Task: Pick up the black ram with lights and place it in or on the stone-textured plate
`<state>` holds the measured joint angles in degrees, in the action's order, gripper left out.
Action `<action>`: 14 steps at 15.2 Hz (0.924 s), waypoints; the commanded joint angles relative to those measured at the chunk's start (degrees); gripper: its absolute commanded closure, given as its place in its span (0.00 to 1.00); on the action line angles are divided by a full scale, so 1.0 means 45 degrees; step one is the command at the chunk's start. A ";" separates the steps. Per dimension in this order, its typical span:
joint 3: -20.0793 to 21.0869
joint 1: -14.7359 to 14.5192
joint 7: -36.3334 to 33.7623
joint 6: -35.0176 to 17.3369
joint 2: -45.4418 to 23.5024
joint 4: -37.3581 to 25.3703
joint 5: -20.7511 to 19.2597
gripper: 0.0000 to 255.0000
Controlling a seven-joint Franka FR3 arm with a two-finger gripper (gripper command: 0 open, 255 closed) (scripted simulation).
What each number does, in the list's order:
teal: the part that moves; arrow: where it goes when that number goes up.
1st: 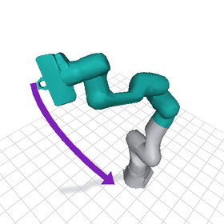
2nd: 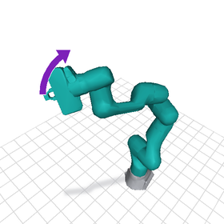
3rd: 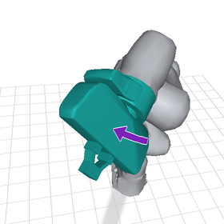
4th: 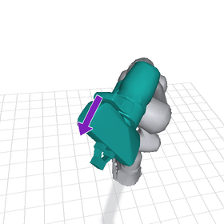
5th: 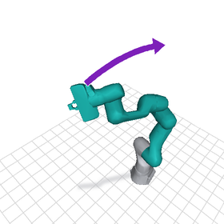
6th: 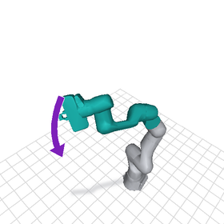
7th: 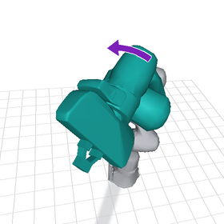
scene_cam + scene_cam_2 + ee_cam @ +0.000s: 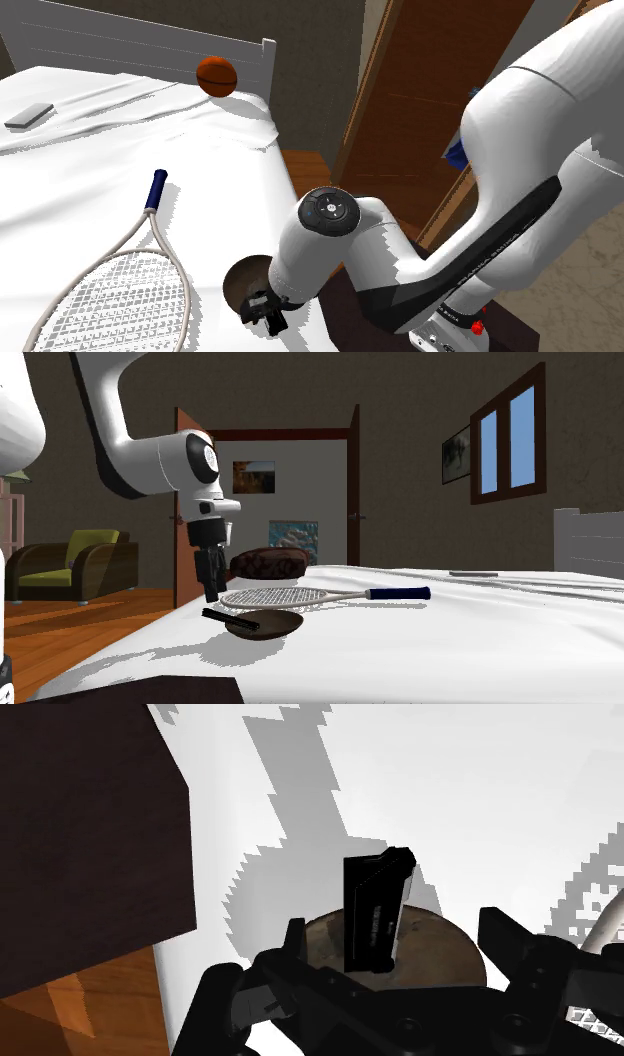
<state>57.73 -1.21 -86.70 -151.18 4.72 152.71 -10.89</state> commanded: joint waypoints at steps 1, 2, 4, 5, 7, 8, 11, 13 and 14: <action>0.0064 0.0200 -0.0403 0.0194 -0.0752 -0.0221 -0.0205 0.00; 0.0099 0.0369 -0.0907 0.0069 -0.1122 -0.0239 -0.0912 0.00; -0.0123 0.0437 -0.1973 -0.0114 -0.1883 -0.0310 -0.2407 0.00; -0.0330 0.0372 -0.2490 -0.0178 -0.2251 -0.0360 -0.3136 0.00; -0.0841 0.0067 -0.3214 -0.0274 -0.2774 -0.0448 -0.4155 0.00; -0.0860 0.0046 -0.3207 -0.0276 -0.2770 -0.0447 -0.4146 0.00; -0.0865 0.0041 -0.3206 -0.0277 -0.2769 -0.0447 -0.4144 0.00; -0.0865 0.0041 -0.3206 -0.0277 -0.2769 -0.0447 -0.4144 0.00; -0.0865 0.0041 -0.3206 -0.0277 -0.2769 -0.0447 -0.4144 0.00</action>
<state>53.85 -1.02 -101.12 -152.43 -7.73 150.71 -29.52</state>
